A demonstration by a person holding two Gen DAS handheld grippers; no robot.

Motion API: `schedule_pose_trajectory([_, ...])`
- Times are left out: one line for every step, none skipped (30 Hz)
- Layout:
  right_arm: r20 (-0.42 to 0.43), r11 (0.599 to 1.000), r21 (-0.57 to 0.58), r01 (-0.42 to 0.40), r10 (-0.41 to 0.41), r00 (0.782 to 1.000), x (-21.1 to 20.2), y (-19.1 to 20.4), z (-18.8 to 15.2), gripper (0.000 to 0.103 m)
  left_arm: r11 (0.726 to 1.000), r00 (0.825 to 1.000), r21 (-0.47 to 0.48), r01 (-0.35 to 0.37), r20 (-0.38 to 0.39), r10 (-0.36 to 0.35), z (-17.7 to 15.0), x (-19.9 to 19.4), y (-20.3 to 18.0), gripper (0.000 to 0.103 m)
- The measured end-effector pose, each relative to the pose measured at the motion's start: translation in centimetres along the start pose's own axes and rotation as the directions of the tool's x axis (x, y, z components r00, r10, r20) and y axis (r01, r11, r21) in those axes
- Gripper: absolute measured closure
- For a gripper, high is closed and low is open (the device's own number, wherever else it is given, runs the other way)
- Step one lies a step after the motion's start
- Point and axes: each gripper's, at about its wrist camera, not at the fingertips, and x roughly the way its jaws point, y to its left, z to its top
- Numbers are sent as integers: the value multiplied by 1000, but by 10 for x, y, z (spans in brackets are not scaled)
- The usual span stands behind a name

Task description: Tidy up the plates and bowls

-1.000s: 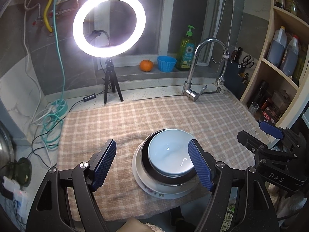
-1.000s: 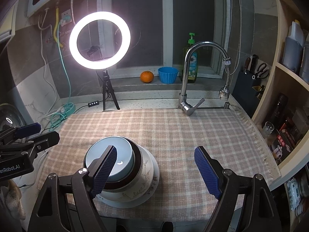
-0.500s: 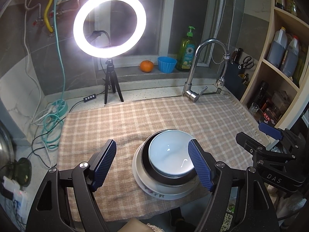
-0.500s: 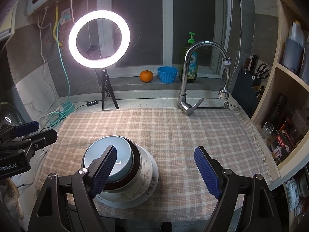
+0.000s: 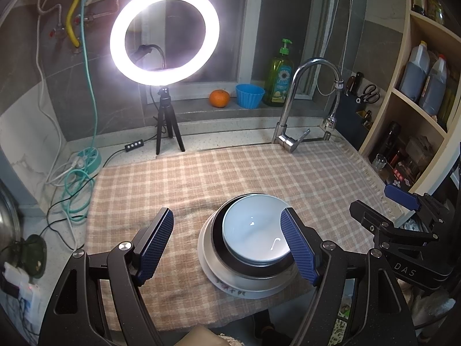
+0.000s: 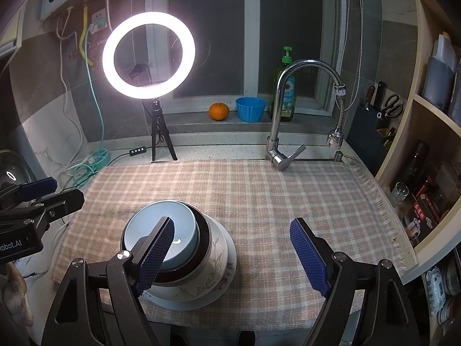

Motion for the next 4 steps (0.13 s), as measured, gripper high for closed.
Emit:
schedule_pose_trajectory([-1, 1000, -2, 1, -1, 1000, 1, 0, 0, 24, 1000, 1000, 2, -1, 5, 1, 0, 0, 0, 26])
schedule_pose_trajectory([-3, 1000, -3, 2, -2, 1000, 2, 0, 0, 24, 1000, 1000, 8, -11, 15, 11, 0, -1, -1, 26])
schedule_pose_trajectory([-6, 1000, -3, 1, -1, 1000, 4, 0, 1, 24, 1000, 1000, 12, -18, 20, 18, 0, 0, -1, 26])
schedule_pose_trajectory([-10, 1000, -2, 0, 0, 1000, 5, -1, 1, 24, 1000, 1000, 13, -18, 16, 18, 0, 1, 0, 26])
